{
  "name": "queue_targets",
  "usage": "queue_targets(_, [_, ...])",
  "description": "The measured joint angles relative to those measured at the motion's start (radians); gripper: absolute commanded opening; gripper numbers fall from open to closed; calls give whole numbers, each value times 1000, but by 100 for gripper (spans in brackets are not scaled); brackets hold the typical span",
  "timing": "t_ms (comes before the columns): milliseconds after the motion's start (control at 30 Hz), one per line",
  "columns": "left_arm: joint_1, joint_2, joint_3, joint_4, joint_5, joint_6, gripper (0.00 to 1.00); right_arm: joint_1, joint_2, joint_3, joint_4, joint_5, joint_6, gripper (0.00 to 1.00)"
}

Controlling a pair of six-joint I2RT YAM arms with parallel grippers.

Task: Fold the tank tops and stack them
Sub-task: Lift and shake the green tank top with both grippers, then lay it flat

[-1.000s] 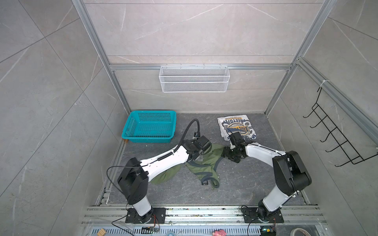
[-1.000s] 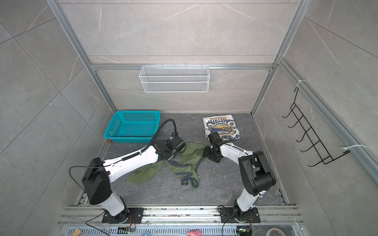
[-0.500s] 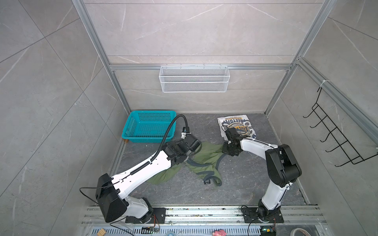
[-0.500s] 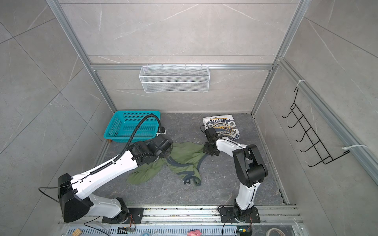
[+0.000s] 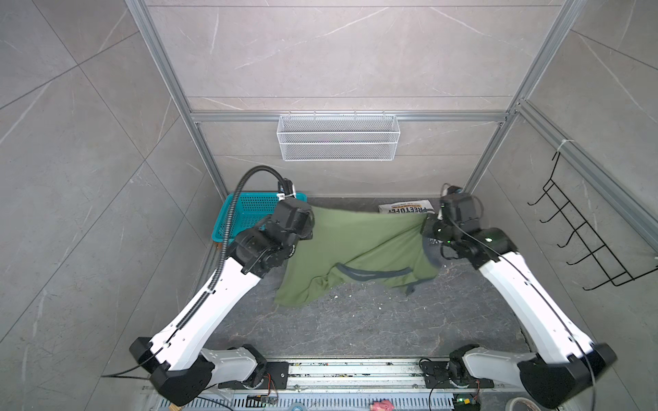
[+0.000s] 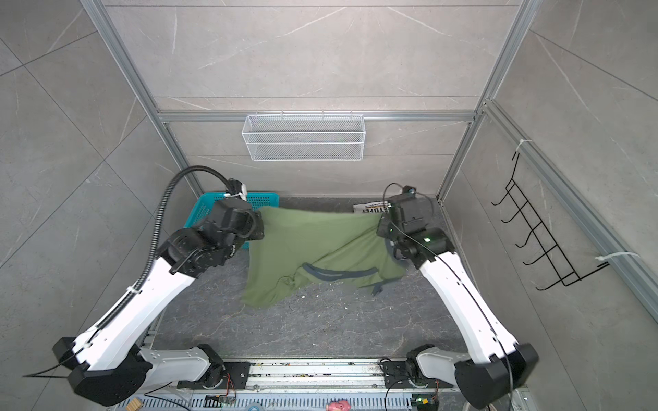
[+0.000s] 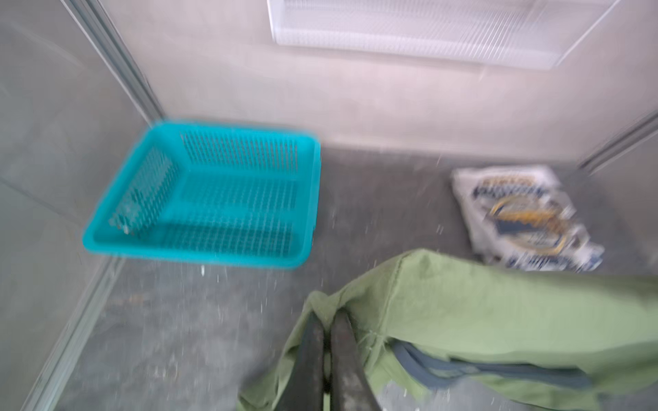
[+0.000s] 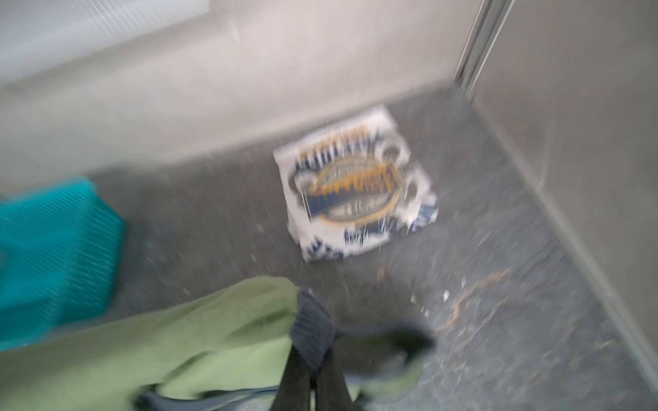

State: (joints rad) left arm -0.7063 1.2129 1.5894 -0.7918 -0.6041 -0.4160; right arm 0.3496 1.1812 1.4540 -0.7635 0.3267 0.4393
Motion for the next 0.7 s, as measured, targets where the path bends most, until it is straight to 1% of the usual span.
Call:
queue_targets(100, [-4, -162, -55, 96, 4, 54, 0, 3, -146, 19, -8, 9, -20, 0])
queue_targets(200, [-12, -288, -139, 127, 39, 65, 0, 13, -273, -67, -11, -51, -21, 0])
queue_targets(267, [-11, -301, -193, 121, 59, 45, 0, 13, -306, -166, -17, -96, -5, 0])
queue_targets(367, [-2, -228, -319, 85, 67, -22, 0, 11, -301, -380, -23, -164, 34, 0])
queue_targets(400, [3, -190, -378, 58, 77, -52, 0, 11, -285, -465, -25, -193, 51, 3])
queue_targets(433, [12, -150, -433, 44, 95, -75, 0, 11, -270, -528, -29, -216, 65, 17])
queue_targets(467, [22, -106, -492, 26, 121, -97, 0, 11, -252, -595, -36, -246, 85, 37])
queue_targets(500, [35, -66, -557, 1, 152, -121, 0, 11, -235, -650, -45, -274, 101, 52])
queue_targets(567, [64, -33, -643, -53, 203, -153, 0, 11, -201, -705, -64, -314, 124, 67])
queue_targets(600, [82, -32, -670, -80, 225, -166, 0, 11, -183, -714, -71, -327, 134, 71])
queue_targets(633, [100, -39, -680, -104, 243, -176, 0, 11, -168, -715, -77, -336, 143, 73])
queue_targets(700, [130, -60, -680, -114, 258, -187, 0, 11, -159, -709, -83, -338, 146, 74])
